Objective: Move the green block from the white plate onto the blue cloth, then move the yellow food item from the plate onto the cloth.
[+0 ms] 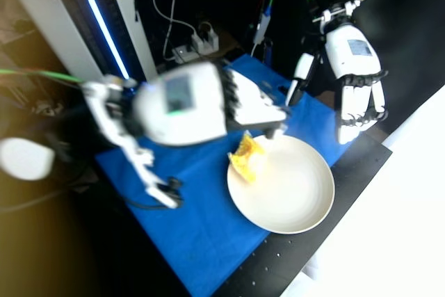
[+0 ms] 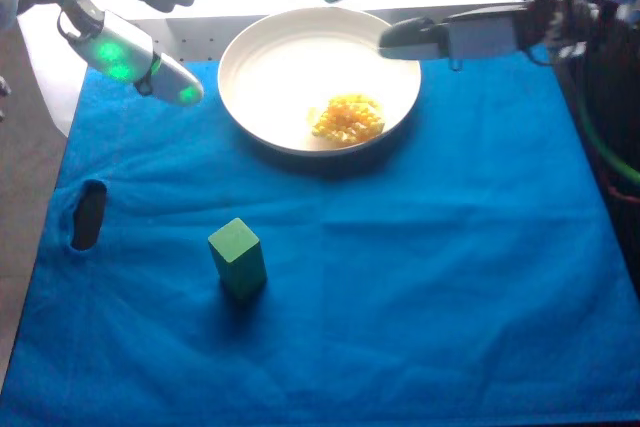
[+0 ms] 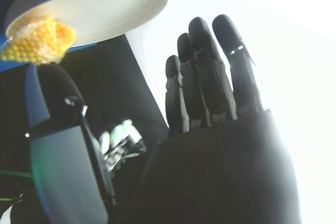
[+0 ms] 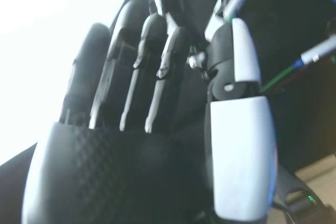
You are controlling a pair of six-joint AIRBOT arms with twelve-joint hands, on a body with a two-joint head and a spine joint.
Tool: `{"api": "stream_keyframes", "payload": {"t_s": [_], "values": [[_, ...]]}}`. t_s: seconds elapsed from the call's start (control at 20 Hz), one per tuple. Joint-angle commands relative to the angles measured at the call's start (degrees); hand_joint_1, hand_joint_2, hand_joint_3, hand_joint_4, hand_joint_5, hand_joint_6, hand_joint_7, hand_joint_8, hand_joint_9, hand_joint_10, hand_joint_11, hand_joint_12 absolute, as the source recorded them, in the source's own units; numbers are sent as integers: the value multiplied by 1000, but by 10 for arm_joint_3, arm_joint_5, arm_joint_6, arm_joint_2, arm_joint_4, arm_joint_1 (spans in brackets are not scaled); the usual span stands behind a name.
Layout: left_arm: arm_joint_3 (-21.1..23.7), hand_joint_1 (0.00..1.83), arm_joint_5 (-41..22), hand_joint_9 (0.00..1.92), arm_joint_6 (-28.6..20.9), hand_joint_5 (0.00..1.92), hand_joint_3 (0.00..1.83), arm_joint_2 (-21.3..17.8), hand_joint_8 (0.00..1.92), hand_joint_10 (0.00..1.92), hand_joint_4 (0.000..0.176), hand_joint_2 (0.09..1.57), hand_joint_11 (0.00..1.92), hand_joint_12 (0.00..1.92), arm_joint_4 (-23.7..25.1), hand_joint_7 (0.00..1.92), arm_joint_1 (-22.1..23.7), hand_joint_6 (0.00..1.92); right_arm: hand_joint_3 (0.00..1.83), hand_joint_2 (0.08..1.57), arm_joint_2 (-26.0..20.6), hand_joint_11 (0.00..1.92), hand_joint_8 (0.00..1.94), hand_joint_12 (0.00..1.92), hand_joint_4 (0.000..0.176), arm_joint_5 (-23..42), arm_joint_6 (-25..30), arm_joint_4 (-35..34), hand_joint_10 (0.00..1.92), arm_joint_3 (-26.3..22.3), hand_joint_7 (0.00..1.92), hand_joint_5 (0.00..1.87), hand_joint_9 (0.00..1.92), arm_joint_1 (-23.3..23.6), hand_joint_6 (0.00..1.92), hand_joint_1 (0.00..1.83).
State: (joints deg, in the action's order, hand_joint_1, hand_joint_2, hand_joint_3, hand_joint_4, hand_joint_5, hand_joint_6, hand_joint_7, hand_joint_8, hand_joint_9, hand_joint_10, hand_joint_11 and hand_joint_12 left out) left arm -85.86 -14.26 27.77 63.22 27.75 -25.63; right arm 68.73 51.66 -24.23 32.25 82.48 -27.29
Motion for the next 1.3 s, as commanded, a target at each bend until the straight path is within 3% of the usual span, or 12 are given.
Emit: {"api": "stream_keyframes", "payload": {"t_s": [0.0,0.05,0.1,0.35,0.5,0.65,0.75,0.95,1.0,1.1,1.15,1.25], "values": [[0,840,-51,643,4,419,0,-4,0,0,61,753,227,937,-17,555,2,0,2,1075,-5,436,9,1292,0,63,-2,-28,142,-6,953,1043,860,9,824,1149],[0,864,-52,637,4,411,0,-5,0,0,56,758,227,941,-21,551,0,0,1,1081,-7,484,19,1261,0,63,-2,-28,158,-9,999,1038,903,9,870,1140],[0,872,-52,646,5,403,0,-6,0,3,62,755,232,947,-23,543,-2,0,0,1026,-5,471,16,1304,0,63,-2,-29,188,-6,1041,839,942,9,133,1059],[1,841,-55,645,7,393,2,-7,1,2,76,742,209,985,-23,544,1,0,0,955,22,471,8,1298,0,56,-2,-40,267,17,1023,810,889,6,1,1090],[2,844,-56,633,10,390,4,-6,0,0,86,759,206,951,-23,532,1,0,0,880,47,300,0,1200,0,46,-2,-54,68,41,901,644,774,2,0,912],[3,868,-56,632,10,380,7,-6,0,1,71,771,219,963,-25,528,1,1,0,832,68,304,8,1283,0,29,-2,-63,43,60,901,661,801,-6,2,894],[3,841,-56,638,10,396,1,-5,0,0,53,751,177,1037,-26,533,1,0,1,859,84,283,15,1541,0,15,-2,-70,109,75,972,614,888,-14,0,918],[2,854,-57,628,10,392,0,-5,1,1,57,759,158,1065,-29,538,1,0,0,861,115,257,8,1702,0,-11,-2,-89,763,108,1040,620,670,-28,1,963],[3,850,-57,620,10,385,1,-5,0,0,56,767,157,1046,-30,536,1,0,0,870,121,19,16,1629,0,-19,-2,-94,585,115,1109,615,657,-30,2,962],[3,853,-58,620,10,385,0,-5,0,0,52,762,156,1041,-31,535,1,0,2,881,131,87,8,1678,0,-32,-2,-99,576,127,1079,604,676,-34,2,964],[3,809,-59,603,10,359,0,-4,0,0,47,752,152,1038,-31,510,1,0,0,898,137,343,25,1898,0,-39,-2,-102,1212,133,1098,611,582,-38,3,982],[3,813,-59,595,10,354,0,-2,0,0,50,758,142,1034,-32,503,1,0,0,895,147,434,37,1916,0,-54,-2,-106,1375,147,1106,613,571,-42,2,996]]}}
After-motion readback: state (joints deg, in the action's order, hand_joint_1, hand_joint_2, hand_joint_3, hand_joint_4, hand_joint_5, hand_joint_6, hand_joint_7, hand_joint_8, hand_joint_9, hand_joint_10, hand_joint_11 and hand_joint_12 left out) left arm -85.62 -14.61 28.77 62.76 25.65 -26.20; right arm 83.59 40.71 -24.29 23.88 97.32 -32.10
